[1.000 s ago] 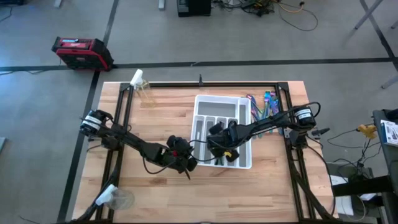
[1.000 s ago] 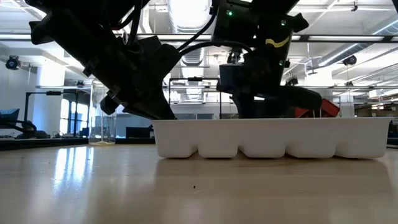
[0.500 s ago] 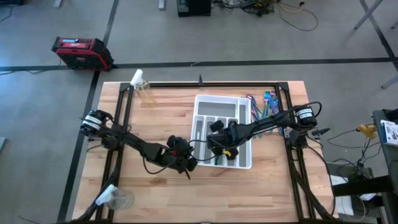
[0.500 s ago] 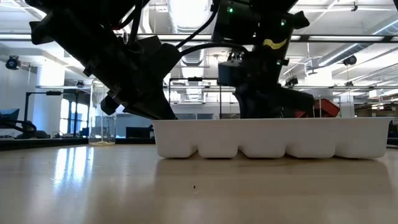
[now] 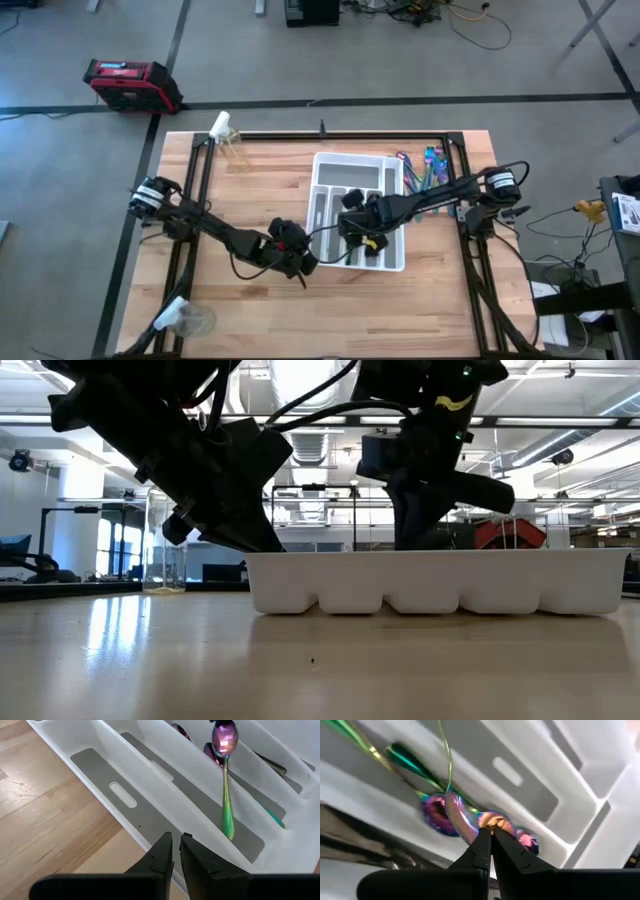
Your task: Sort silverware
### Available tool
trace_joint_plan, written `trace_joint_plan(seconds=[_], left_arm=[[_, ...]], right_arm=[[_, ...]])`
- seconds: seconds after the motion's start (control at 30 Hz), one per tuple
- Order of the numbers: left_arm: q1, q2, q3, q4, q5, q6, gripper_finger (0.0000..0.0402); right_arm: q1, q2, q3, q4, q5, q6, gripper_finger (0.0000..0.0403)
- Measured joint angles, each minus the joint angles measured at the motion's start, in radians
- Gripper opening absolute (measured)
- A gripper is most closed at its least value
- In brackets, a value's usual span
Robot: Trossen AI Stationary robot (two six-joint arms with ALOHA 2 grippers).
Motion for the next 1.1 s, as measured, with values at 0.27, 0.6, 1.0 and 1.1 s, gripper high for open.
trace_joint_plan(seconds=[0.27, 0.6, 1.0, 1.1], left_arm=[[0.0, 0.0, 0.0, 0.0, 0.0, 0.0, 0.0025], [0.0, 0.0, 0.0, 0.003, 0.0, 0.001, 0.0025], [-0.006, 0.0, 0.0, 0.013, 0.004, -0.002, 0.0025], [-0.007, 0.0, 0.0, 0.013, 0.004, -0.001, 0.0025]], right_arm=[[-0.001, 0.0, 0.0, -0.03, 0.083, -0.043, 0.0], [0.008, 0.023, -0.004, 0.002, -0.261, 0.098, 0.0], [-0.065, 0.097, -0.019, 0.021, 0.128, 0.058, 0.0], [-0.065, 0.074, -0.017, 0.02, 0.13, 0.058, 0.0]])
